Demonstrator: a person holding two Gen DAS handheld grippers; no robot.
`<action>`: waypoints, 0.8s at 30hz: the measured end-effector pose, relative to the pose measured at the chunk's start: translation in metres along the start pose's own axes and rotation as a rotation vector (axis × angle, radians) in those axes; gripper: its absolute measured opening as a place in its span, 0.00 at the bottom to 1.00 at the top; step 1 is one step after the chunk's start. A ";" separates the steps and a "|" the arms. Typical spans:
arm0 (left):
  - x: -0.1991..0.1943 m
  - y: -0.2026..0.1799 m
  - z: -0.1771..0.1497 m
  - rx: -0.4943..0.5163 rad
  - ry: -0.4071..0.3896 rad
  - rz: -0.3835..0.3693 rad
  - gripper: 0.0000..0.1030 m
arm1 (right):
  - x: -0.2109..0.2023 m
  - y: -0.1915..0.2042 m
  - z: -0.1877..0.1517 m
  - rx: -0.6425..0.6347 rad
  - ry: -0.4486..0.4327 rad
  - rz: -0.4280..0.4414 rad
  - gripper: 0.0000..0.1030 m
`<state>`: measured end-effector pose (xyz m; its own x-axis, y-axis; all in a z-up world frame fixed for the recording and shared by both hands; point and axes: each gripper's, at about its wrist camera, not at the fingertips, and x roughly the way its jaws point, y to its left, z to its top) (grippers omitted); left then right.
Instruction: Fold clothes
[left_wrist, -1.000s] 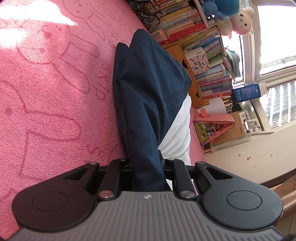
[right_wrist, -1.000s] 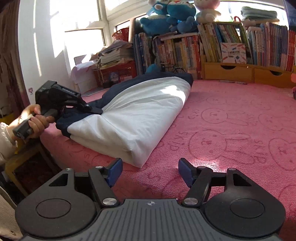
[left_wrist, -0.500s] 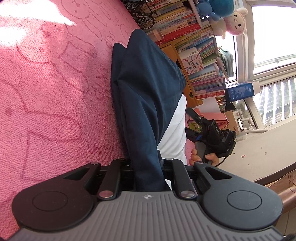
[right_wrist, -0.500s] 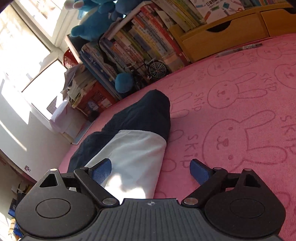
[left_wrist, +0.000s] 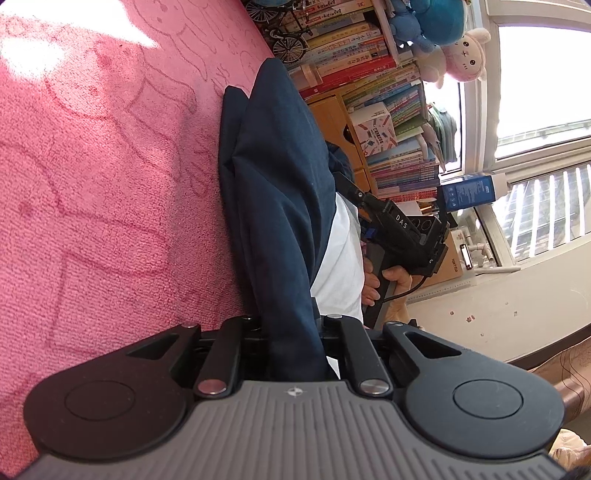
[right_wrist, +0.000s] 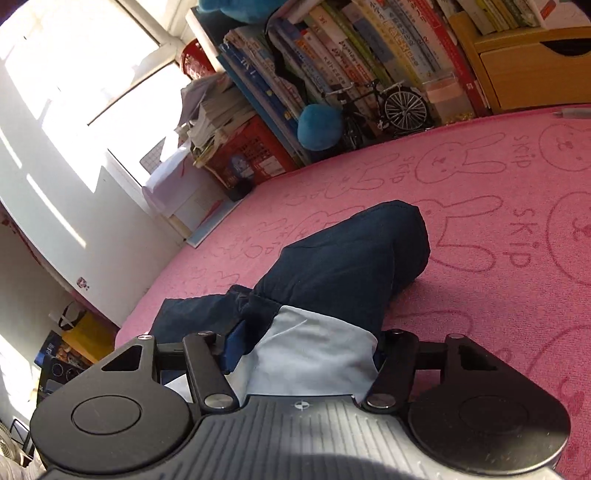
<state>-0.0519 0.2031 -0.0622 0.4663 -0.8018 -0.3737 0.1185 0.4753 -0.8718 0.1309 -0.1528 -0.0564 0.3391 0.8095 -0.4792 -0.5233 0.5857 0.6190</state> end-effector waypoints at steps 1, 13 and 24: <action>-0.001 -0.006 -0.001 0.032 0.007 0.019 0.12 | -0.008 0.004 -0.001 0.007 -0.020 0.006 0.47; 0.024 -0.086 0.081 0.336 -0.013 0.100 0.11 | -0.068 0.040 0.080 -0.075 -0.260 -0.051 0.30; 0.091 -0.020 0.149 0.174 0.010 0.210 0.12 | 0.028 -0.045 0.124 -0.001 -0.177 -0.217 0.34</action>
<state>0.1186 0.1742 -0.0317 0.4882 -0.6820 -0.5446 0.1689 0.6860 -0.7077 0.2602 -0.1515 -0.0205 0.5746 0.6594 -0.4849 -0.4237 0.7465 0.5131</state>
